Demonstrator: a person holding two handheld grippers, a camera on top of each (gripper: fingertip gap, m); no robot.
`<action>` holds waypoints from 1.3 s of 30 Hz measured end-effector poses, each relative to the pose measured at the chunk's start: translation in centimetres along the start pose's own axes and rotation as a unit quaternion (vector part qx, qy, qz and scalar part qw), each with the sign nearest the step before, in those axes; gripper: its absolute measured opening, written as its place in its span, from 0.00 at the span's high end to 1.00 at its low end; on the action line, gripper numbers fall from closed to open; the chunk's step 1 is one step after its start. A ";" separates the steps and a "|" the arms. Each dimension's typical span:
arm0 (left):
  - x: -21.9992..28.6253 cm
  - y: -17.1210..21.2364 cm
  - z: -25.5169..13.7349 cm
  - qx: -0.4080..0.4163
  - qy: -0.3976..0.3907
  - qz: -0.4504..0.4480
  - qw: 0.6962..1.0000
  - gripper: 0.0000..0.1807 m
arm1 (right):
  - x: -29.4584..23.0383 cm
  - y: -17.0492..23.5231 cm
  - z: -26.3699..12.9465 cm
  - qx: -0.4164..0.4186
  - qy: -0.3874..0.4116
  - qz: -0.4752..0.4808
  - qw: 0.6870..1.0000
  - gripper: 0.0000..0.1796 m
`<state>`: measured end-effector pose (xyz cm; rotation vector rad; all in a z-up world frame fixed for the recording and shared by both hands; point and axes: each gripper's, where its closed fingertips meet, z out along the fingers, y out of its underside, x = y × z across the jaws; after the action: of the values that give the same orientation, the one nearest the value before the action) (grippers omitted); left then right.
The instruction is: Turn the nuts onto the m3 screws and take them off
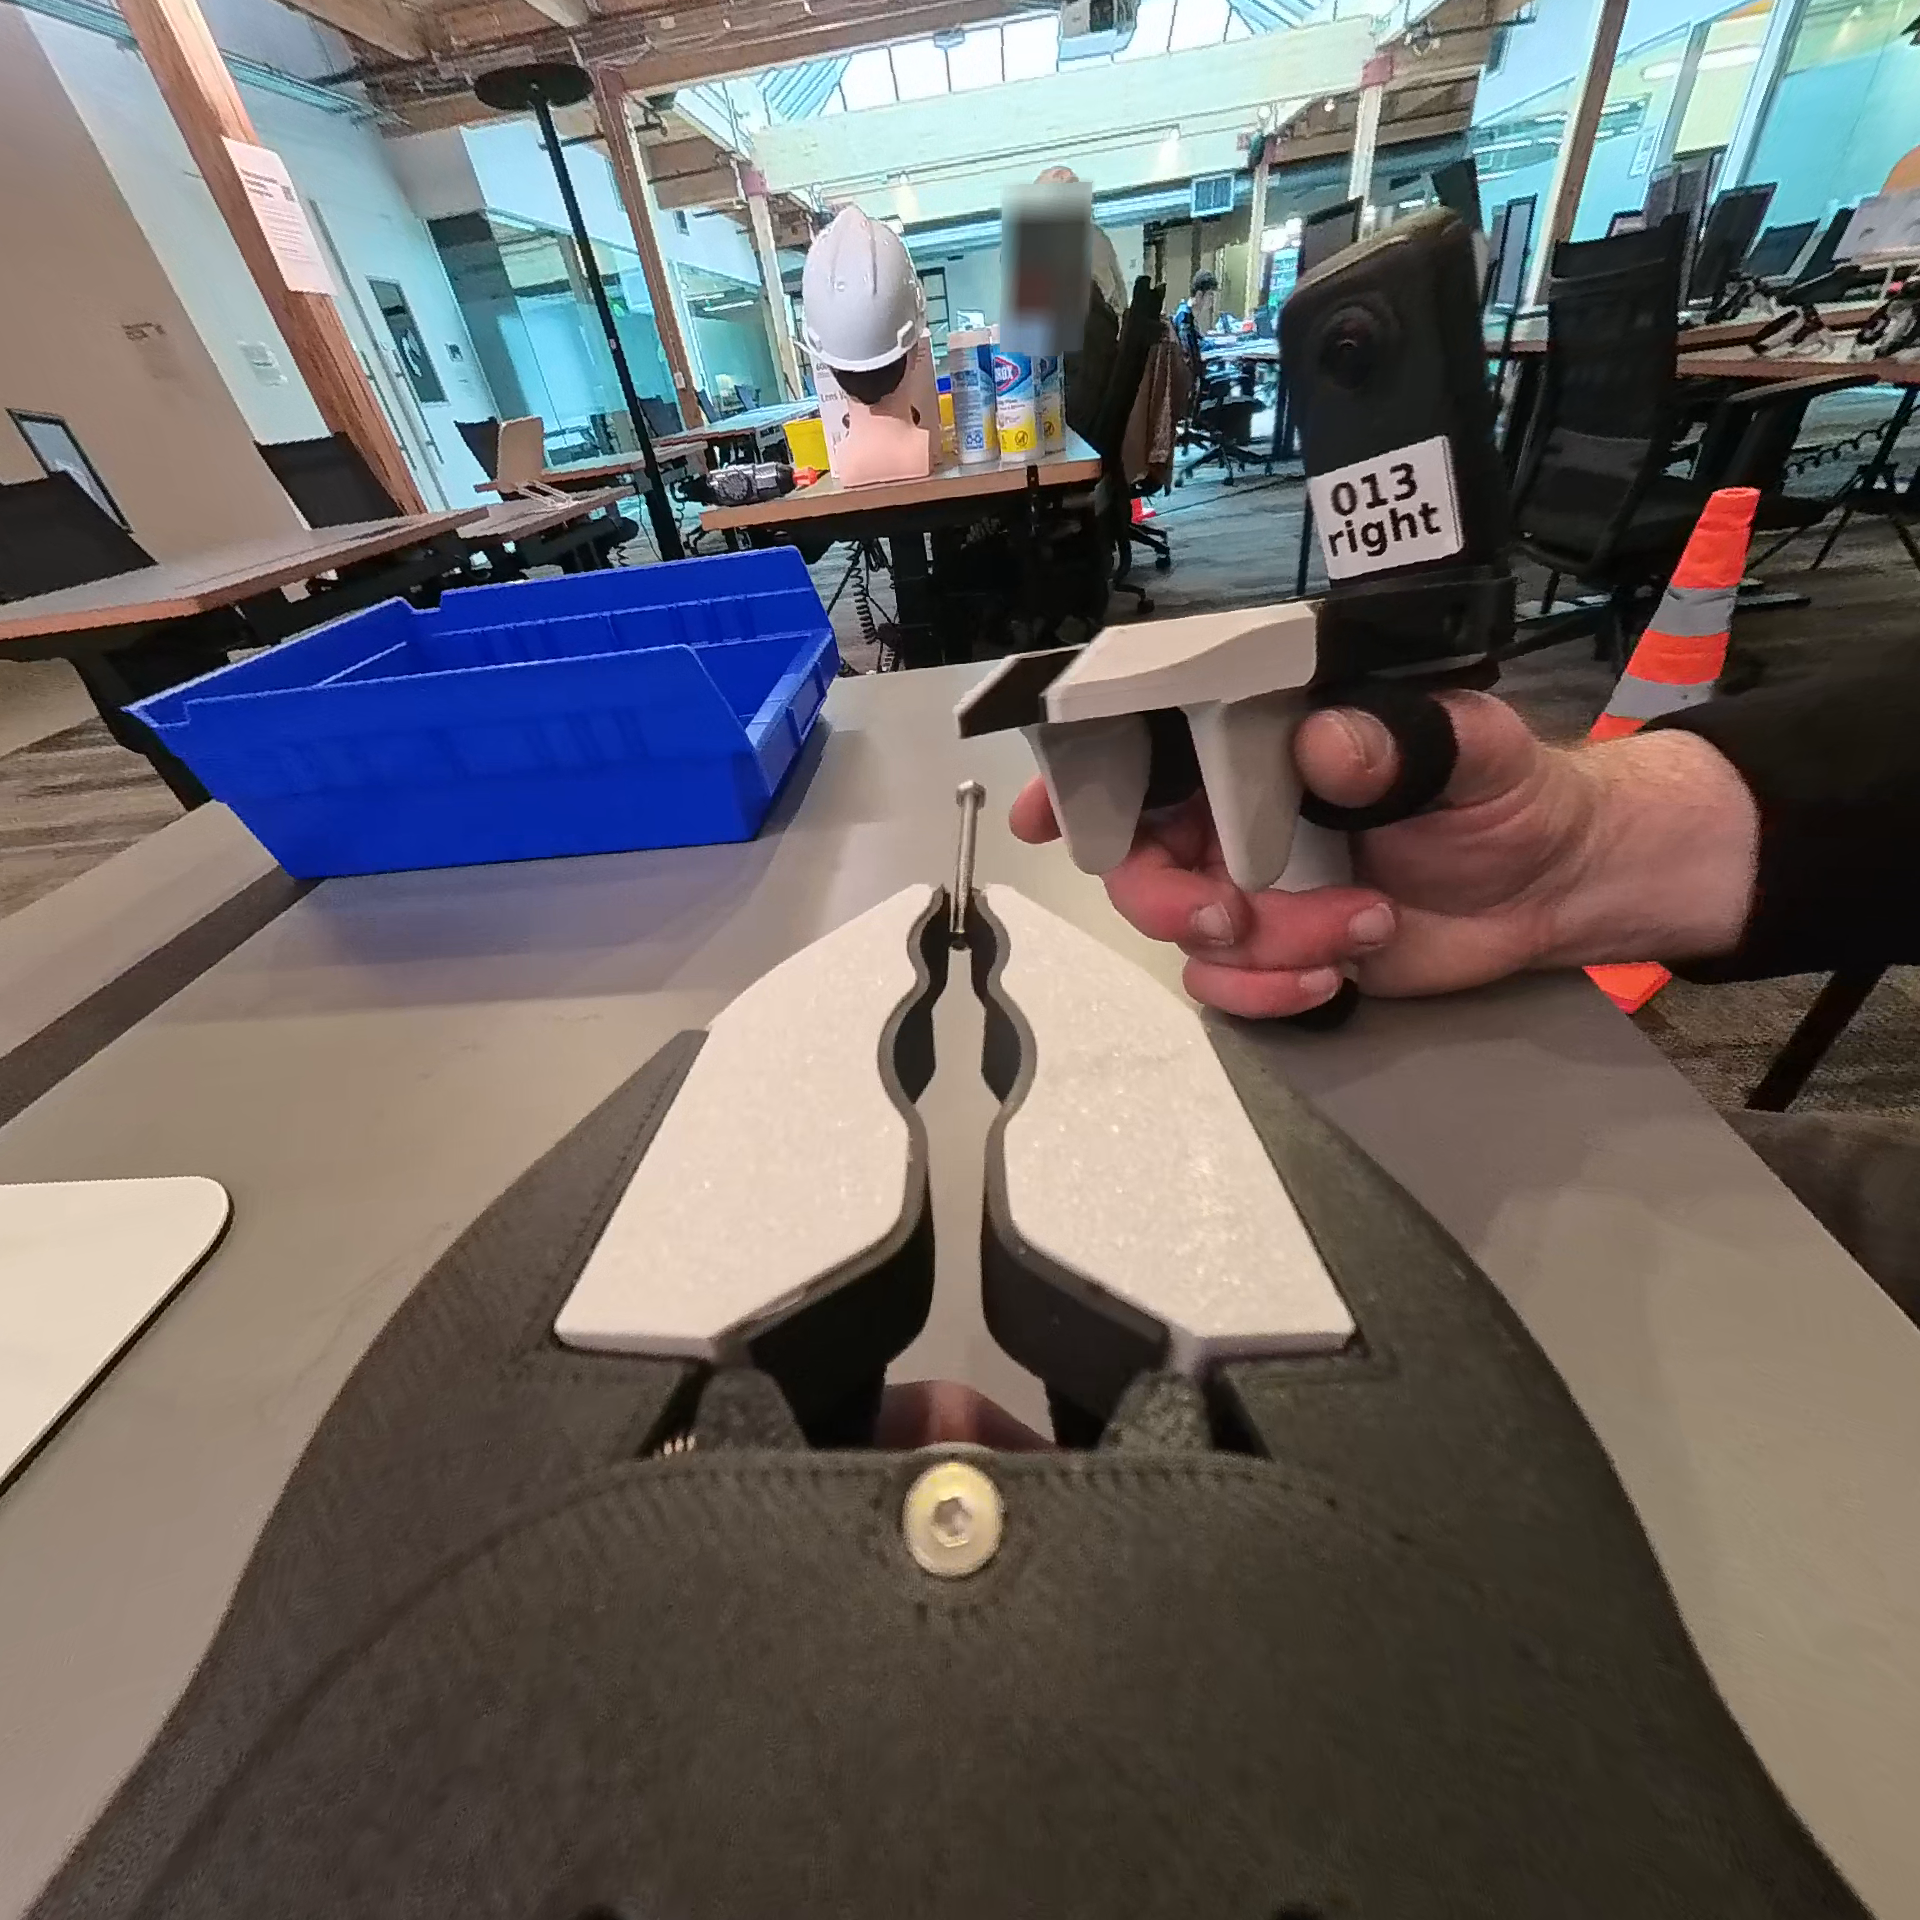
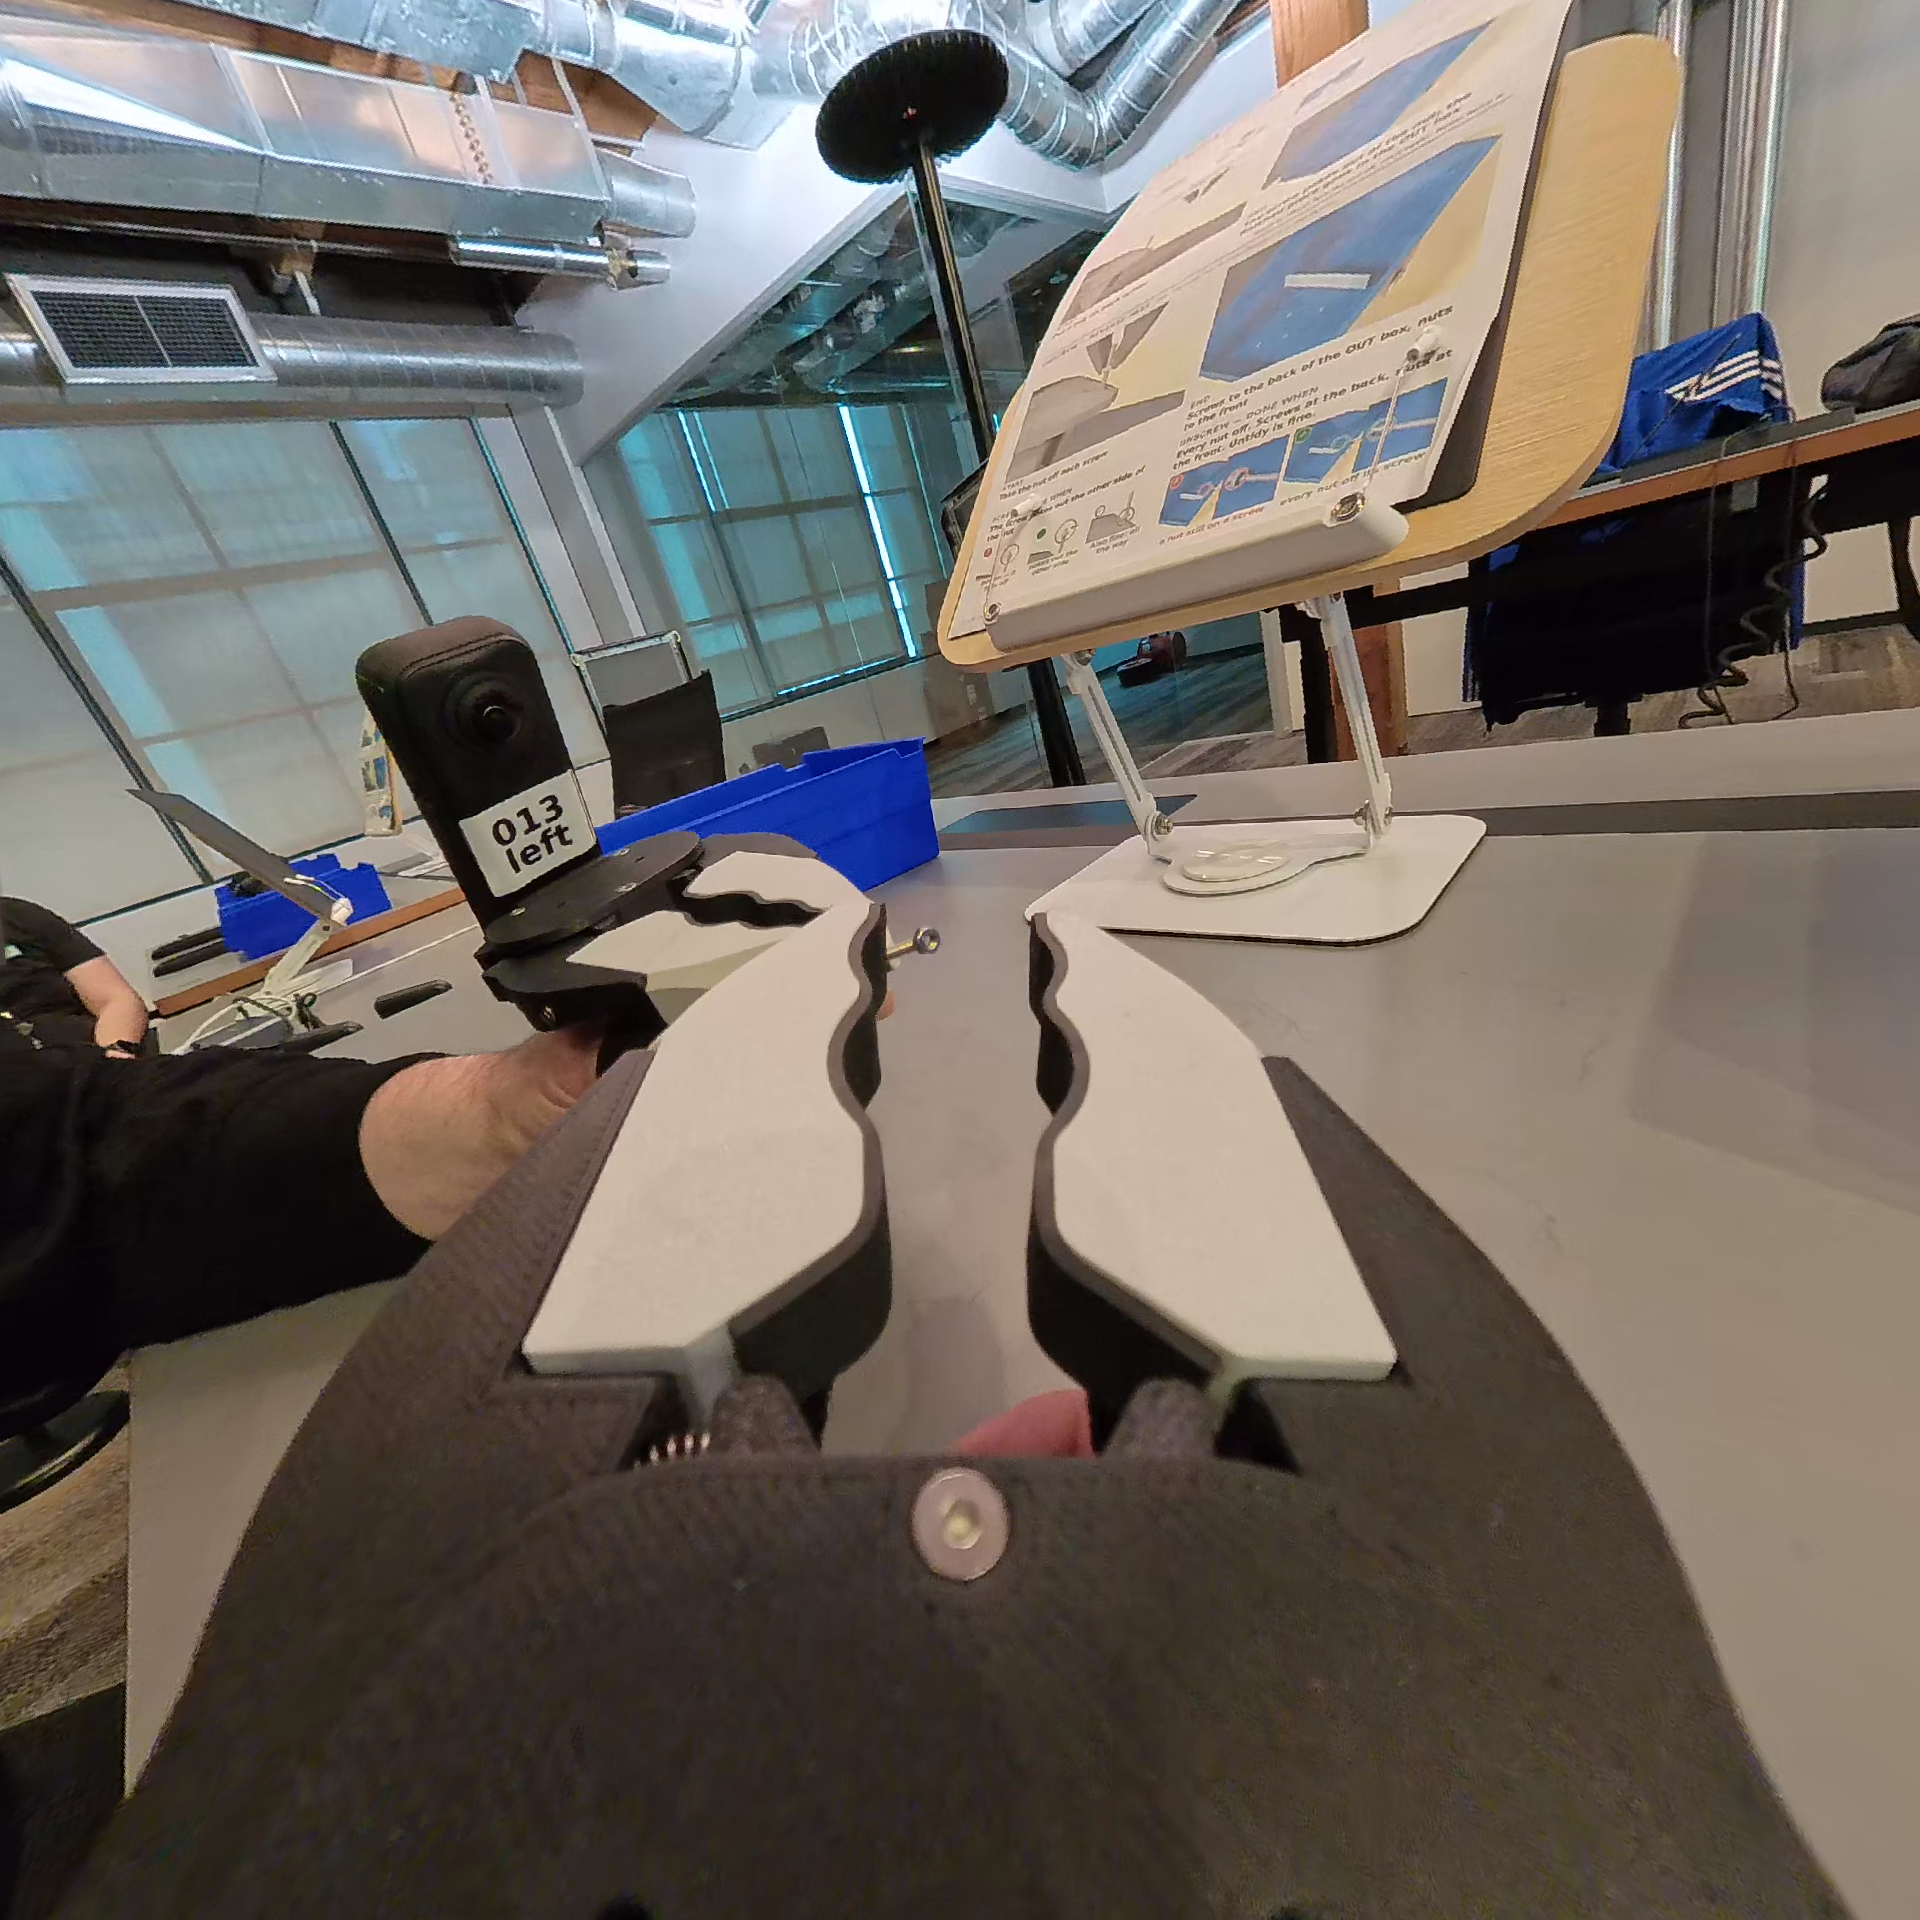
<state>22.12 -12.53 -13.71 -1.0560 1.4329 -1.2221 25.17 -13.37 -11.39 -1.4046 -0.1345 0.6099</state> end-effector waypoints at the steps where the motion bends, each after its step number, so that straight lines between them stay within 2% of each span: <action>1: 0.0 0.0 -0.1 0.000 0.000 -0.001 1.000 0.98 | 0.0 0.0 0.0 -0.001 -0.001 0.002 1.000 0.86; 14: 0.7 -0.3 -0.6 0.006 0.027 -0.016 0.999 0.98 | -0.2 -0.3 -0.4 0.011 -0.012 0.009 1.000 0.82; 18: 1.2 -0.5 -0.9 0.014 0.047 -0.028 0.998 0.98 | -1.0 -0.4 -0.5 0.019 -0.034 0.012 0.999 0.79; 32: 1.4 -1.0 -2.3 0.041 0.121 -0.085 0.988 0.98 | -4.4 0.8 1.0 -0.009 -0.115 -0.053 0.992 0.80; 39: 1.7 -1.7 -3.2 0.069 0.171 -0.122 0.975 0.98 | -5.3 0.7 1.4 -0.015 -0.147 -0.050 0.988 0.81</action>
<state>18.75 -13.85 -12.07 -0.9778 1.4767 -1.7231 19.91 -14.60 -10.41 -1.3219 -0.4482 0.7313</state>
